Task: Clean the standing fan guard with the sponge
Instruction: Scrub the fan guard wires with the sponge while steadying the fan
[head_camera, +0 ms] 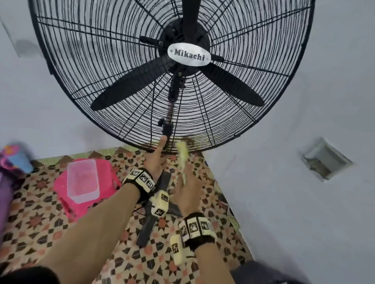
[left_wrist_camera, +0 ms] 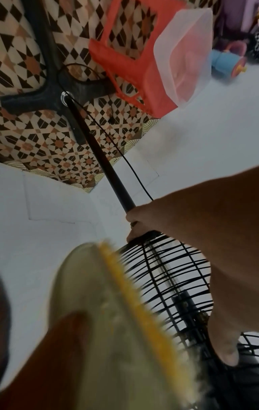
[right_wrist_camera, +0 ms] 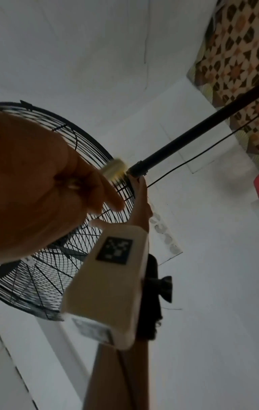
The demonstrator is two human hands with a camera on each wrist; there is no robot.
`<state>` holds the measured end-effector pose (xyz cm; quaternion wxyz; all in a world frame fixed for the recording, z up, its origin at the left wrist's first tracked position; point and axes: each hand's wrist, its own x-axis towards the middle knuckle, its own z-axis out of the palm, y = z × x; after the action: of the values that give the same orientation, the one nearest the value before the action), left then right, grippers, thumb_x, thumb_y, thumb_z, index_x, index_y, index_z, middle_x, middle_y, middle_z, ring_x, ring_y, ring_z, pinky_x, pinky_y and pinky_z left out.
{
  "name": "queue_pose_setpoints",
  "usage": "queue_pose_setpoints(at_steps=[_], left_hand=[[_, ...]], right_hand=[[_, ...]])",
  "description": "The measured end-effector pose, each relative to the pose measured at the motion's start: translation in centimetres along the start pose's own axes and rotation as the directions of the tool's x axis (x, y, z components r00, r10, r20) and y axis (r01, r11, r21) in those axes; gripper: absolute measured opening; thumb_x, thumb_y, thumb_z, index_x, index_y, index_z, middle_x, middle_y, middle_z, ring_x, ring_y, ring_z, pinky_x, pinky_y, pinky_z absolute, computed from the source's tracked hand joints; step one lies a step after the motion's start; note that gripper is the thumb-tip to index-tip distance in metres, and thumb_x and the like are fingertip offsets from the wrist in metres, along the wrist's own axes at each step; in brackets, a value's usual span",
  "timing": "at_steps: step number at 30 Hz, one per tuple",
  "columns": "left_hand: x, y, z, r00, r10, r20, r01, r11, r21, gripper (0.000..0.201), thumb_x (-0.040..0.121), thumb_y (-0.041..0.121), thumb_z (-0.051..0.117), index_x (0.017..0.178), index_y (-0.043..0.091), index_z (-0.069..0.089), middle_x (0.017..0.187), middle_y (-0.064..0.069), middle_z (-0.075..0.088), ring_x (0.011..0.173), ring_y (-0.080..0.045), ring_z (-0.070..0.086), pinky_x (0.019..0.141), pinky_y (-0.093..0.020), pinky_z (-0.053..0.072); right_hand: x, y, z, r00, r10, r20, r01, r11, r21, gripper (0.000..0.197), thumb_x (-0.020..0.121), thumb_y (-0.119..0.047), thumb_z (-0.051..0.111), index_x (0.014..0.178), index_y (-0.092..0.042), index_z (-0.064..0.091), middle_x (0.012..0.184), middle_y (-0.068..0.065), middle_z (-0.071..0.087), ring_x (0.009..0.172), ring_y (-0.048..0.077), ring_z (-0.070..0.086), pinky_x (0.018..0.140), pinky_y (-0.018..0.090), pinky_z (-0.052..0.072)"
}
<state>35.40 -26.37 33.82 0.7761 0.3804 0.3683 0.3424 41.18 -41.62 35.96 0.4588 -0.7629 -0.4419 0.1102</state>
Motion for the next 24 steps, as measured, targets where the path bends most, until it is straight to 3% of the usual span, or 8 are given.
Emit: queue_pose_setpoints(at_steps=[2,4,7,9,13,16,20,24], left_hand=[[0.3,-0.2,-0.3,1.000,-0.009,-0.020,0.010,0.999,0.035,0.134,0.057,0.088,0.077,0.162,0.018,0.030,0.140,0.000,0.056,0.116,-0.015,0.062,0.121,-0.040,0.036],[0.7,-0.7,-0.8,1.000,-0.025,-0.017,0.025,0.999,0.038,0.142,0.059,0.086,0.078,0.167,0.018,0.016,0.137,-0.001,0.065,0.109,-0.013,0.071,0.114,-0.036,0.041],[1.8,-1.3,-1.8,0.996,-0.078,-0.048,0.080,0.996,0.027,0.147,0.062,0.085,0.080,0.168,0.022,0.000,0.145,-0.003,0.063,0.111,-0.010,0.073,0.104,-0.034,0.044],[3.0,-2.0,-2.5,0.994,-0.099,-0.043,0.100,0.995,0.012,0.145,0.062,0.085,0.080,0.168,0.025,0.001,0.150,-0.004,0.059,0.111,-0.010,0.073,0.102,-0.032,0.046],[1.9,-1.1,-1.4,0.999,-0.040,-0.018,0.041,0.998,0.051,0.135,0.067,0.083,0.078,0.166,0.020,0.010,0.143,-0.004,0.063,0.117,-0.016,0.070,0.103,-0.031,0.046],[2.4,-1.4,-1.7,0.999,-0.043,-0.021,0.044,0.997,0.060,0.145,0.065,0.085,0.079,0.167,0.015,0.003,0.152,-0.010,0.055,0.125,-0.021,0.065,0.112,-0.037,0.047],[2.5,-1.4,-2.4,0.997,-0.071,-0.012,0.071,0.997,-0.015,0.148,0.061,0.081,0.085,0.167,0.031,-0.005,0.153,-0.007,0.055,0.111,-0.015,0.073,0.109,-0.043,0.049],[2.5,-1.3,-2.5,0.998,-0.056,-0.016,0.055,0.998,-0.008,0.146,0.060,0.084,0.082,0.167,0.031,-0.002,0.146,-0.001,0.062,0.103,-0.011,0.075,0.087,-0.030,0.057]], right_hand=[[-0.7,0.3,0.4,0.996,-0.055,0.075,0.050,0.996,0.071,0.038,0.104,-0.009,0.056,0.142,-0.013,0.061,0.086,-0.002,0.066,0.051,-0.002,0.054,0.049,0.008,0.040],[-0.5,0.5,-0.4,0.996,-0.005,-0.086,0.014,0.995,0.098,0.034,0.103,-0.012,0.059,0.136,-0.012,0.064,0.089,0.003,0.072,0.054,0.001,0.062,0.048,0.011,0.048],[0.9,1.8,-1.5,0.905,0.103,-0.413,-0.053,0.990,0.130,0.030,0.101,-0.019,0.059,0.129,-0.010,0.066,0.088,0.006,0.073,0.062,0.016,0.070,0.054,0.032,0.062],[1.9,2.3,-1.3,0.887,0.139,-0.440,-0.102,0.989,0.108,0.030,0.101,-0.015,0.060,0.130,-0.008,0.066,0.087,0.001,0.070,0.064,0.017,0.068,0.059,0.034,0.063],[0.7,0.9,0.2,0.989,0.123,-0.084,-0.114,0.988,0.099,0.043,0.103,-0.012,0.059,0.146,-0.014,0.054,0.102,0.000,0.070,0.058,0.010,0.067,0.053,0.026,0.060],[-1.3,-0.1,0.0,0.992,-0.001,0.126,-0.011,0.995,0.095,0.047,0.102,-0.009,0.061,0.147,-0.017,0.052,0.107,0.000,0.072,0.059,0.014,0.068,0.055,0.027,0.060],[-0.2,-0.6,-1.4,0.938,0.275,-0.212,-0.219,0.942,0.256,0.041,0.103,-0.015,0.060,0.142,-0.019,0.050,0.119,-0.008,0.062,0.072,0.011,0.072,0.055,0.031,0.062],[2.5,-1.1,-2.1,0.899,0.187,-0.397,-0.170,0.982,0.078,0.038,0.102,-0.019,0.061,0.139,-0.022,0.054,0.107,0.002,0.071,0.078,0.014,0.069,0.062,0.033,0.063]])
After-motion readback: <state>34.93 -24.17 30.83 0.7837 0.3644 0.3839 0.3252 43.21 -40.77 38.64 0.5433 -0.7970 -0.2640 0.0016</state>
